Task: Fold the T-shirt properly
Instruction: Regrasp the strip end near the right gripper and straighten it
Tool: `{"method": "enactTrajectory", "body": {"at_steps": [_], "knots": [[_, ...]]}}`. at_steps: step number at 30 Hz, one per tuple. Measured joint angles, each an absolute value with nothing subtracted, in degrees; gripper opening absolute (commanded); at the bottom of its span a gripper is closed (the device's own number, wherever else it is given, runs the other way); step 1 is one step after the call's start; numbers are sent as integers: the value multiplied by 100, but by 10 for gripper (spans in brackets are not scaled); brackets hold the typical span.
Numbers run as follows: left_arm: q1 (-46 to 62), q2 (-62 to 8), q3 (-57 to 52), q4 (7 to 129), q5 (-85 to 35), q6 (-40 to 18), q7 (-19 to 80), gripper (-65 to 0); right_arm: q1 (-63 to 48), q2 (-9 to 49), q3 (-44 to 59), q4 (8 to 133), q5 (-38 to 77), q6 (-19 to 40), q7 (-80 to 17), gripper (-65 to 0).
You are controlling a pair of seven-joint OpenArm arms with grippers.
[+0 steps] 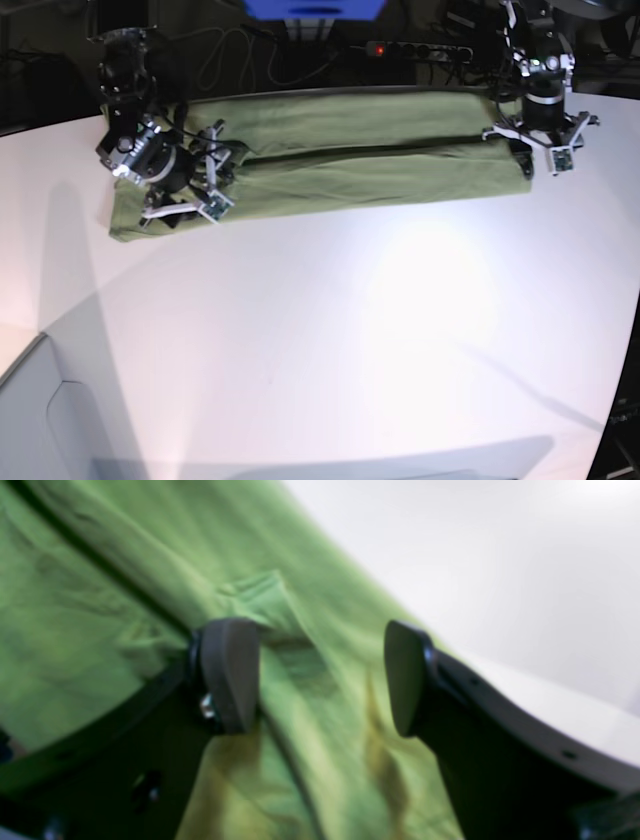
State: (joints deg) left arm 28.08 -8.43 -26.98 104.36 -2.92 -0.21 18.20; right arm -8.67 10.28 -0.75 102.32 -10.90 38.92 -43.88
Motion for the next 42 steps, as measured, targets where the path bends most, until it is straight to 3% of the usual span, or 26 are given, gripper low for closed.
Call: {"method": "enactTrajectory", "body": {"at_steps": [9,18,24,26,28,32,42], "knots": [[2679,-851,-2746,10182,-276,-19,1804,-389,-1083,1039,-84,10344,-1085,3889,-4718,-278],[2681,-854,-2744,10097,-281,-21,1817,-389,-1498,1232,34,11581,-1068,3892,-4746,-278],[2694,-854,-2744,10097,-272,-23,1817,-389,-1223,681,657,11668,-1149,3892,-4814,-280],[2705,-827,-2744,10125,-272,-23,1822,-389,-1007,576,709,11555,-1055,3892,-4698,-320],[2718,-823,-2746,10141,-290,-23,1817,-389,-816,534,716,11314,-1074,3892,-4742,-403],[2792,-781,-2961,10156,-294,-25,1811,-389,-440,346,746,10554,-1140,3892,-4770,-630],[2803,-773,-3417,10167,-613,-30,1826,-389,-674,322,716,9745,-1142,3892,-4342,-649]]}}
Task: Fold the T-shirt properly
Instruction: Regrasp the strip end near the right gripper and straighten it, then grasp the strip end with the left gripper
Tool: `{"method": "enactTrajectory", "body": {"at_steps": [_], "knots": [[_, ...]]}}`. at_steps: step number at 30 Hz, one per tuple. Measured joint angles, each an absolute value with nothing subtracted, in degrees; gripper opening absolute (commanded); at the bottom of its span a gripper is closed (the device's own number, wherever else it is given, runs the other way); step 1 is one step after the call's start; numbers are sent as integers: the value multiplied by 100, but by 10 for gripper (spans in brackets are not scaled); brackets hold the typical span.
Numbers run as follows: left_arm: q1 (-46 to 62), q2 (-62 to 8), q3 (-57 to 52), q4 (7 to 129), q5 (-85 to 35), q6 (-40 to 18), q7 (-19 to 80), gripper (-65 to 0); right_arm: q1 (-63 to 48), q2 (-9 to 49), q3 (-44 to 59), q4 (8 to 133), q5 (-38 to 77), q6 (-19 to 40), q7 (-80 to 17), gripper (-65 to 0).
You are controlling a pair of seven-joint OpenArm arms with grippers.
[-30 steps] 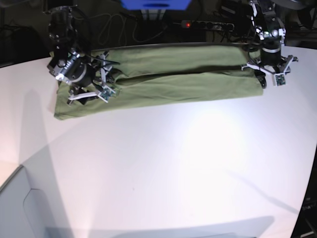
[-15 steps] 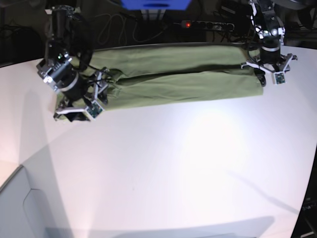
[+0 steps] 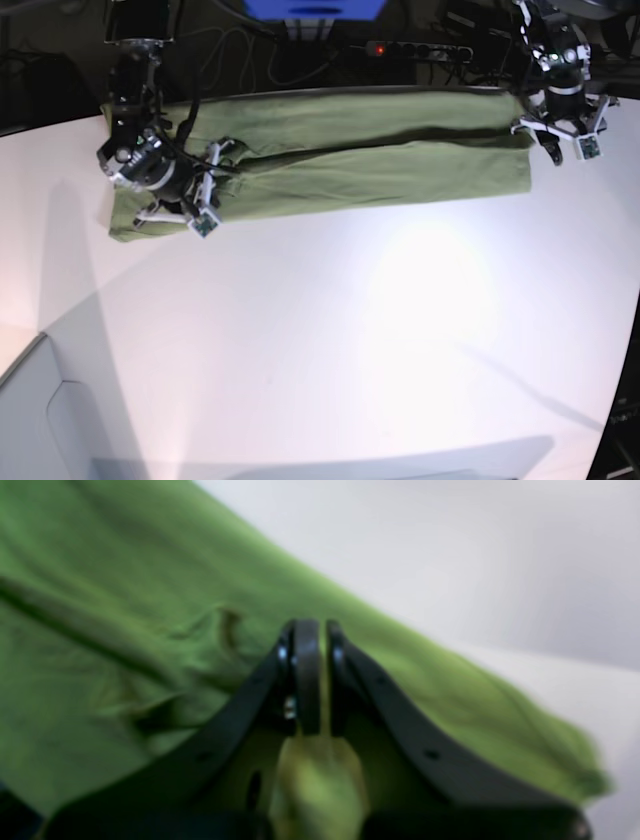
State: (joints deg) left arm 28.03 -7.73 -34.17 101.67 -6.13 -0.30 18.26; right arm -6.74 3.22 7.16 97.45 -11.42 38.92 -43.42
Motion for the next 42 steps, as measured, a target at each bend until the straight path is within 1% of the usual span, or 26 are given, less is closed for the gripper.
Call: {"method": "enactTrajectory", "body": {"at_steps": [4,10,16,20,25,27,29,31,34,39,42], "knots": [[2792,-847,-3656,10167,-1168,-25,1820,-389,-1087,344,701,9874,-1160,3892,-4294,-649],[2764,-821,-3642,10160,-1286,-27,1817,-389,-1787,362,701,10857,-1166,3892,-4294,-649],[2764,-775,-3642,10162,-1295,-21,1822,-388,-2069,362,701,11771,-1138,3892,-4248,-649],[2797,-742,-3667,10372,-1789,-21,1841,-388,-2049,405,722,11749,-1138,3894,-4329,-649],[2958,-642,-4134,11021,-2386,25,1776,-388,-2018,469,714,11747,-1140,3892,-4331,-648],[2971,-633,-4104,11054,-2517,16,1833,-388,-2023,456,707,11747,-1138,3892,-4331,-648],[2961,-639,-3854,11041,-2502,21,1861,-388,-2021,451,707,11747,-1138,3892,-4329,-647],[2882,-683,-3472,10914,-2510,-3,1931,-392,-2003,440,707,11727,-1135,3892,-4316,-647],[2665,-648,-3105,10525,-2506,-30,2320,-393,-1994,443,707,11528,-1138,3894,-4335,-648],[2620,-655,-3129,10027,-2464,-3,2447,-393,-1940,462,718,11273,-1138,3894,-4303,-648],[2770,-666,-3129,9815,-2477,-8,2473,-393,-1938,460,722,11246,-1138,3892,-4303,-648]]}}
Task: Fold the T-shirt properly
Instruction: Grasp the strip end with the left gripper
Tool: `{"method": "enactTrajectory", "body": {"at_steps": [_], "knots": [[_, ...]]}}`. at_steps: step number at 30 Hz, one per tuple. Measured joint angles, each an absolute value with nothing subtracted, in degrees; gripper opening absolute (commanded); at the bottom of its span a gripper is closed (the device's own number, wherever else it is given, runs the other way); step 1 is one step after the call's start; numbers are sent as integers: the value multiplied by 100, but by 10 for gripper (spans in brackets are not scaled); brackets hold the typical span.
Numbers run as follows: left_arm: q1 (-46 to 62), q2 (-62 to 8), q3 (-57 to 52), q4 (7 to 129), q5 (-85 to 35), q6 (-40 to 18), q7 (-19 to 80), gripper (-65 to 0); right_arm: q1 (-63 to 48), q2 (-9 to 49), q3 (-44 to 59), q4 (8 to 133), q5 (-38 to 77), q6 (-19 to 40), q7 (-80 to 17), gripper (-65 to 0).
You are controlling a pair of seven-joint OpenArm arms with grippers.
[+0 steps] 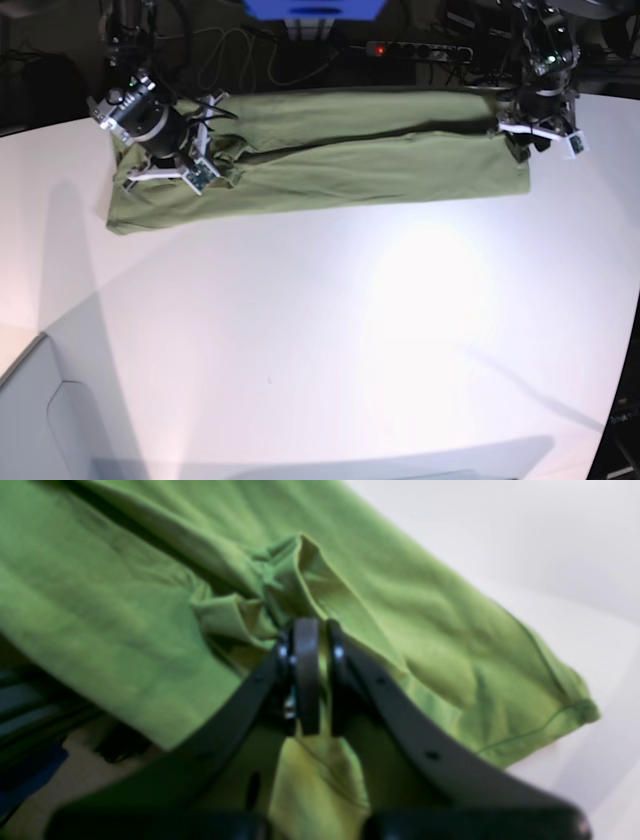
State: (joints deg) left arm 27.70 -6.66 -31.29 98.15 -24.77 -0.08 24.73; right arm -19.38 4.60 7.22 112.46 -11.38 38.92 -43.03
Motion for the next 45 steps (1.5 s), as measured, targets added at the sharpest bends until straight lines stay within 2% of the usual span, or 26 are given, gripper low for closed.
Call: {"method": "enactTrajectory", "body": {"at_steps": [10,15,22,33,45], "knots": [[3022,-687,-3129,9760,-2475,1,2467,-393,-1890,443,707,11242,-1138,3894,-4309,-648],[3229,-871,-3140,10357,-2521,25,2427,-386,-1865,443,707,11242,-1138,3892,-4309,-648],[3181,-847,-3140,10353,-2510,-21,2443,-281,-1881,443,707,11242,-1140,3894,-4309,-648],[2991,-871,-3092,9649,-2517,-1,2486,-280,-1894,454,707,11242,-1138,3892,-4309,-648],[2886,-902,-2860,9454,-2512,-8,2366,-283,-1863,443,707,11240,-1140,3892,-4313,-648]]}}
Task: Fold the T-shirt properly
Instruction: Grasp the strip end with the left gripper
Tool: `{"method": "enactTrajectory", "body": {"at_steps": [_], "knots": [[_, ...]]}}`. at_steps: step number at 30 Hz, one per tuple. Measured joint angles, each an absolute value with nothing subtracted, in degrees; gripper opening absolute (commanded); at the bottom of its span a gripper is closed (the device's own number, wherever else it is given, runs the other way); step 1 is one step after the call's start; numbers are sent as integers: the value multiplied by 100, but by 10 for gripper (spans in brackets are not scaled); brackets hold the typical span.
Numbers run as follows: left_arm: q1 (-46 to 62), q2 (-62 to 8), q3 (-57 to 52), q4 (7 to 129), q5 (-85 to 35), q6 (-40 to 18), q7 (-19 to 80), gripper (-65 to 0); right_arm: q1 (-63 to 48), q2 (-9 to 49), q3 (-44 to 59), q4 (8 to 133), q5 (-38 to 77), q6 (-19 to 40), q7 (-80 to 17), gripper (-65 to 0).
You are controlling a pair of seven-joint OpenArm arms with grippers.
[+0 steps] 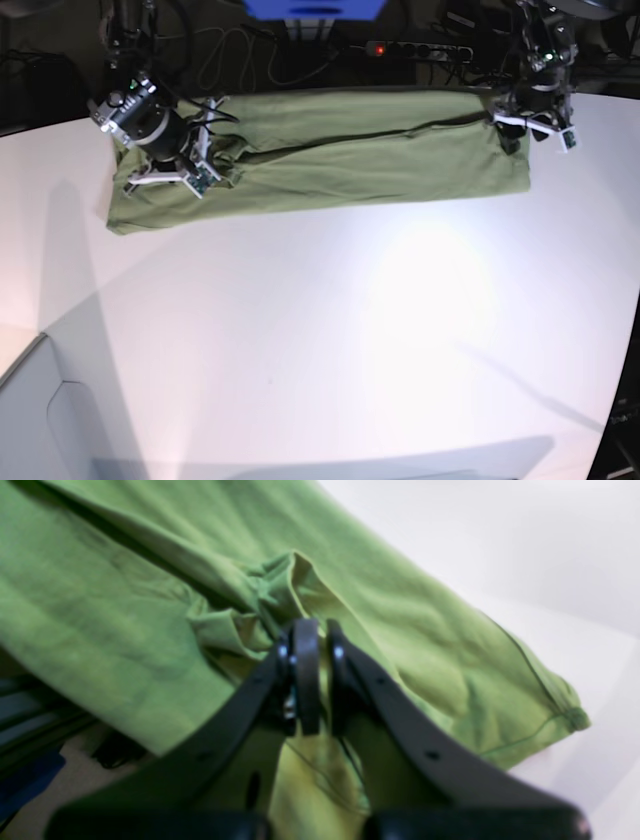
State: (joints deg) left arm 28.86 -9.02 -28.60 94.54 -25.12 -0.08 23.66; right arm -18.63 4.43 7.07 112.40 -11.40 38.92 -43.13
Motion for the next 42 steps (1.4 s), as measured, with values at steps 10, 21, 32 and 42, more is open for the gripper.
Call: {"method": "enactTrajectory", "body": {"at_steps": [10,21,32,42], "knots": [[2919,-886,-2860,9448,-2530,-27,2381,-565,-1861,458,707,11240,-1140,3892,-4309,-648],[2921,-871,-2873,9679,-2508,-19,2486,-650,-1859,460,729,11238,-1140,3892,-4303,-648],[2943,-486,-2864,11338,-2486,-1,2558,-650,-1719,532,1719,11240,-1179,3892,-4353,-648],[3050,-353,-1616,11399,-2462,47,2488,-650,-1850,432,1907,11260,-1094,3892,-4313,-648]]}}
